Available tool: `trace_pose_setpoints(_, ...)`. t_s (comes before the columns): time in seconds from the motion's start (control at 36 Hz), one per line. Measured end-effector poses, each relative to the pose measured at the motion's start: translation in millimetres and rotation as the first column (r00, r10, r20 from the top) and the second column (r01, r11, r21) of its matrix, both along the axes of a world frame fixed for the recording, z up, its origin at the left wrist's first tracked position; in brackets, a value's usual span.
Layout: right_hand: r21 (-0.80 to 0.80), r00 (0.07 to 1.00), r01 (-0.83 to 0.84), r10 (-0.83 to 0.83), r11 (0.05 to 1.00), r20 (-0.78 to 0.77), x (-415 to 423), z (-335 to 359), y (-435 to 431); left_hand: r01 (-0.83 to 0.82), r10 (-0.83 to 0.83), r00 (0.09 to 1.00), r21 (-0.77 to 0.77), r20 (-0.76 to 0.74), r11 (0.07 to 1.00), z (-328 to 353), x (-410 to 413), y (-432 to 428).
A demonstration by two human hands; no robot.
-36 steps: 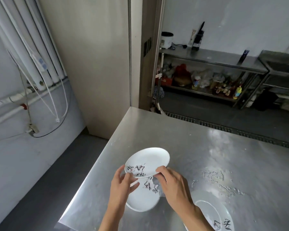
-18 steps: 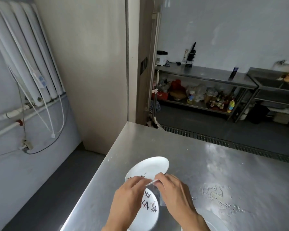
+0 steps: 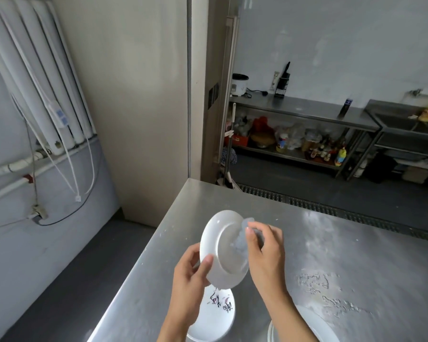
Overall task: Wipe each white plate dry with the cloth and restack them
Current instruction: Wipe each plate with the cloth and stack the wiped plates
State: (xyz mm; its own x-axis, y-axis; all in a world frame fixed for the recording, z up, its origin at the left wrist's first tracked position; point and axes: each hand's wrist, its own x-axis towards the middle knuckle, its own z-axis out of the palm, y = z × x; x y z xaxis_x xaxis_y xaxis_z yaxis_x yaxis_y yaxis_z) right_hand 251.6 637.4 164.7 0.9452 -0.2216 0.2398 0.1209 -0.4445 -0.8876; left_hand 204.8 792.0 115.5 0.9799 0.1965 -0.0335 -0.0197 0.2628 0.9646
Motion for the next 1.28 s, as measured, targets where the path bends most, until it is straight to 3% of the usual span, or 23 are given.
trace_pose_setpoints(0.22,-0.055,0.990,-0.137,0.135,0.989,-0.037,7,11,13,-0.050,0.054,0.998,-0.202,0.014,0.978,22,13,-4)
trace_pose_setpoints(0.36,-0.138,0.965,-0.248,0.257,0.959,0.051,4,18,23,-0.085,0.089,0.996,-0.247,0.005,0.965,25,9,-6)
trace_pose_setpoints(0.47,-0.231,0.933,-0.344,0.358,0.910,0.024,2,18,27,-0.110,0.106,0.994,-0.242,-0.031,0.964,29,12,-3)
trace_pose_setpoints(0.75,-0.195,0.964,-0.243,0.258,0.950,0.060,1,29,24,-0.060,0.063,0.998,-0.156,0.014,0.986,60,27,-5)
trace_pose_setpoints(1.08,-0.278,0.987,-0.024,0.066,0.960,0.144,-2,32,-9,-0.014,0.026,0.999,-0.261,0.041,0.965,62,12,0)
trace_pose_setpoints(1.28,-0.283,0.981,-0.055,0.105,0.957,0.163,0,47,3,0.010,-0.003,1.000,-0.286,0.025,0.958,63,4,-4)
